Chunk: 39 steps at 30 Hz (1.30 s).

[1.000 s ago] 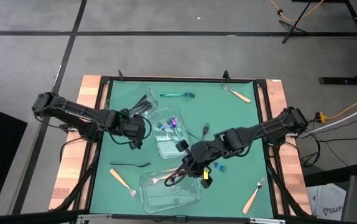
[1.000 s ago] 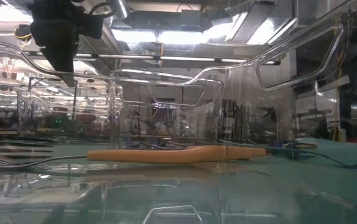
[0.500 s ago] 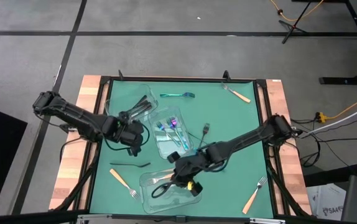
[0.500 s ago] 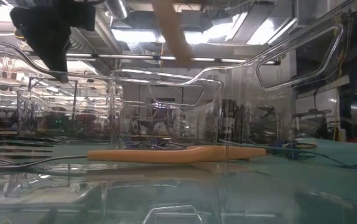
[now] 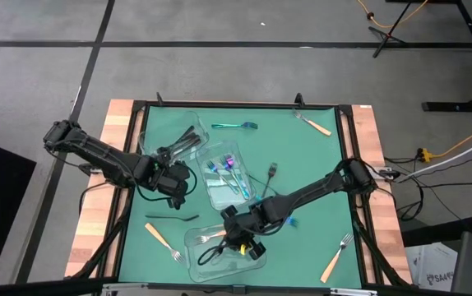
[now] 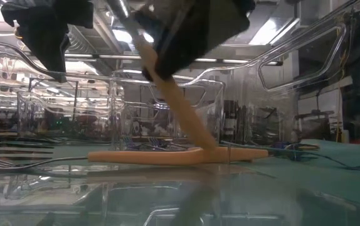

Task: Sort silverware by color (type)
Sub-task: Put the yellow fork into the bottom transparent bin

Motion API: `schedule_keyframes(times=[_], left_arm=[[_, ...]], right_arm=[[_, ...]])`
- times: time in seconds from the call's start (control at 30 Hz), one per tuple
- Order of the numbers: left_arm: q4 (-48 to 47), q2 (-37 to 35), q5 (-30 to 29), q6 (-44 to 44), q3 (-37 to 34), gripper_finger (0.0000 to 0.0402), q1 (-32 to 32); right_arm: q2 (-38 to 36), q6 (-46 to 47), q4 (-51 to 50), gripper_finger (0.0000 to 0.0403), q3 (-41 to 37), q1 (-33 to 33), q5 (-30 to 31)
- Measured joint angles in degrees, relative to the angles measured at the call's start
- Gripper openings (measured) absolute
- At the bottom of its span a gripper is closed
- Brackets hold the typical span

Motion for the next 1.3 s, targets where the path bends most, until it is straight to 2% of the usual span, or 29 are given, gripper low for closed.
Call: schedule_keyframes(times=[0.17,1.3], left_arm=[[-0.1,0.0,0.0,0.1,0.0,0.0057,0.0],[-0.1,0.0,0.0,0.0,0.0,0.0057,0.0]], right_arm=[[1.5,3.1,-0.2,0.0014,0.0,0.0,-1.3],[1.5,3.2,-0.2,0.0015,0.0,0.0,0.0]])
